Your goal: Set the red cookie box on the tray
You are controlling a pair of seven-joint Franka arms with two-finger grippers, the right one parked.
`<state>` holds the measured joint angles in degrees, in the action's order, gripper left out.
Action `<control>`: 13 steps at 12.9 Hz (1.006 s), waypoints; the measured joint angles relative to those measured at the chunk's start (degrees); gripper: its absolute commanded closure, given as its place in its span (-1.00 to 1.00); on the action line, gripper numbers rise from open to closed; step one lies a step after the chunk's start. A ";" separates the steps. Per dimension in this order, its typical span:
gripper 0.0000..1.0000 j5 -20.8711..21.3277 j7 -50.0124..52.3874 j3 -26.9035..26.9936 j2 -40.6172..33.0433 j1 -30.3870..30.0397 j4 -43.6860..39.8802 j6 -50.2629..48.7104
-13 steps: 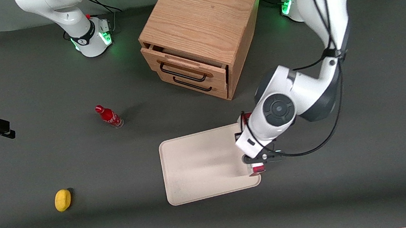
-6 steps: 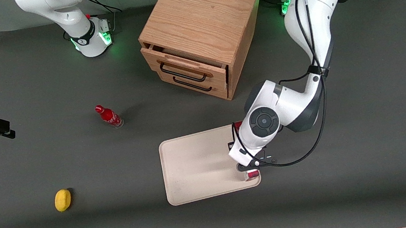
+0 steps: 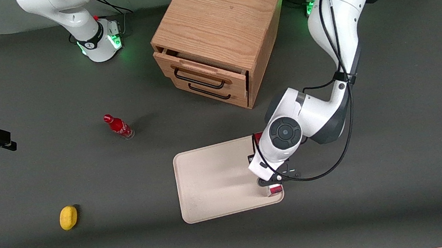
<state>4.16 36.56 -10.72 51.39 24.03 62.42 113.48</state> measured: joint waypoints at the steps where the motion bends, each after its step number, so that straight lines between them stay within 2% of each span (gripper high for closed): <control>1: -1.00 0.23 0.02 0.00 0.00 0.02 0.00 0.00; 9: -1.00 1.17 0.09 0.64 -1.73 -1.00 -1.27 -2.26; 11: -1.00 1.17 -2.79 0.61 -6.40 -3.67 0.05 -6.39; 13: -1.00 0.67 -7.74 0.65 -14.26 -7.20 4.89 -11.35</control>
<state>4.83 28.81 -10.07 37.13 16.83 67.32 102.13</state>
